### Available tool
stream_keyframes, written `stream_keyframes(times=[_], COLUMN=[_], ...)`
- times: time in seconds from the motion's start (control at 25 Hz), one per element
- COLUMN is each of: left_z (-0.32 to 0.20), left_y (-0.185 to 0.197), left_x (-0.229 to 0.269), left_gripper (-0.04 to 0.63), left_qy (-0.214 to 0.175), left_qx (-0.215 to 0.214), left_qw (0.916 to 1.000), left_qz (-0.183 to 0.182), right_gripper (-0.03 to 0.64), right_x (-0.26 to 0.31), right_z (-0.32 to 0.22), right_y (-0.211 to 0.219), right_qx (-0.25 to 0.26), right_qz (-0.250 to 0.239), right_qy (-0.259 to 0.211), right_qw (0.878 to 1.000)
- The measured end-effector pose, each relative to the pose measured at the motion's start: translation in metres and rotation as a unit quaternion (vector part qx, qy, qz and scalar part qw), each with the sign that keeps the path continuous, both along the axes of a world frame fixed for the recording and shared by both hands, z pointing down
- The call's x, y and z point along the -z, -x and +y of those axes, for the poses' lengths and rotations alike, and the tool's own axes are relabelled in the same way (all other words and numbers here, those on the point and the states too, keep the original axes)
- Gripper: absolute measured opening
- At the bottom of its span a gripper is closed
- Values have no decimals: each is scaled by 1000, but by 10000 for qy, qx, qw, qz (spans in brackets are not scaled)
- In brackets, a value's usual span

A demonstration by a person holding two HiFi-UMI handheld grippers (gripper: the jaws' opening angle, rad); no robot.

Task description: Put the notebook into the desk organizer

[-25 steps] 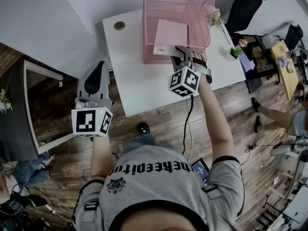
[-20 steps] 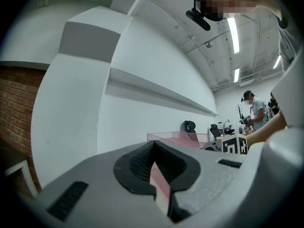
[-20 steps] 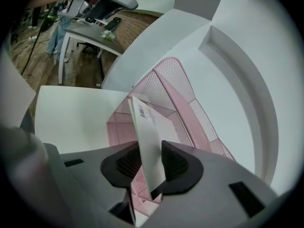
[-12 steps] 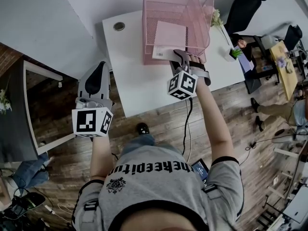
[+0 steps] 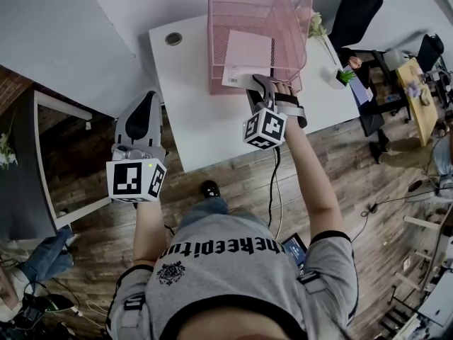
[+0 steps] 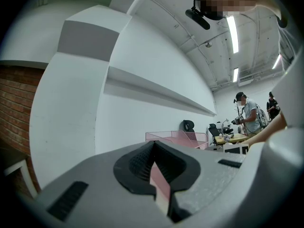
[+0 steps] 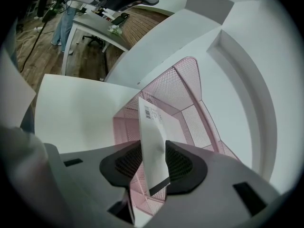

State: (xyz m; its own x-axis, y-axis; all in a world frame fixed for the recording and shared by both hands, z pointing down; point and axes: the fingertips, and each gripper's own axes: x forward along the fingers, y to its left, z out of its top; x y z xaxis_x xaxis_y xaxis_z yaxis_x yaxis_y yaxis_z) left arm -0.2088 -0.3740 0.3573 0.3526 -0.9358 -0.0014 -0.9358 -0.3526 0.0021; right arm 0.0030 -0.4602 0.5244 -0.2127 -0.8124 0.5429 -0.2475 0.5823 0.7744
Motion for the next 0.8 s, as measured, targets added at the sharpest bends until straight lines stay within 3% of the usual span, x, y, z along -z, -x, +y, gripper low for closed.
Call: stream_keyframes(times=[0.4,0.72,0.8], left_z=[4,13,16], left_y=[-4,-13,-17], left_x=[2,4,6], left_gripper=[3,3,3], left_qy=[-62,-98,-125], left_qx=[-64,-153,-158], left_qw=[10000,9998,9998], left_qz=[32,62,77], right_gripper=[132,124,83], right_x=[10,28,37], right_z=[16,39,43], right_y=[4,8,5], right_qx=[-49,-374,-595], right_qz=[-279,-1453,-1845], right_qy=[-97,204,202], right_qw=[9996,9885,9808])
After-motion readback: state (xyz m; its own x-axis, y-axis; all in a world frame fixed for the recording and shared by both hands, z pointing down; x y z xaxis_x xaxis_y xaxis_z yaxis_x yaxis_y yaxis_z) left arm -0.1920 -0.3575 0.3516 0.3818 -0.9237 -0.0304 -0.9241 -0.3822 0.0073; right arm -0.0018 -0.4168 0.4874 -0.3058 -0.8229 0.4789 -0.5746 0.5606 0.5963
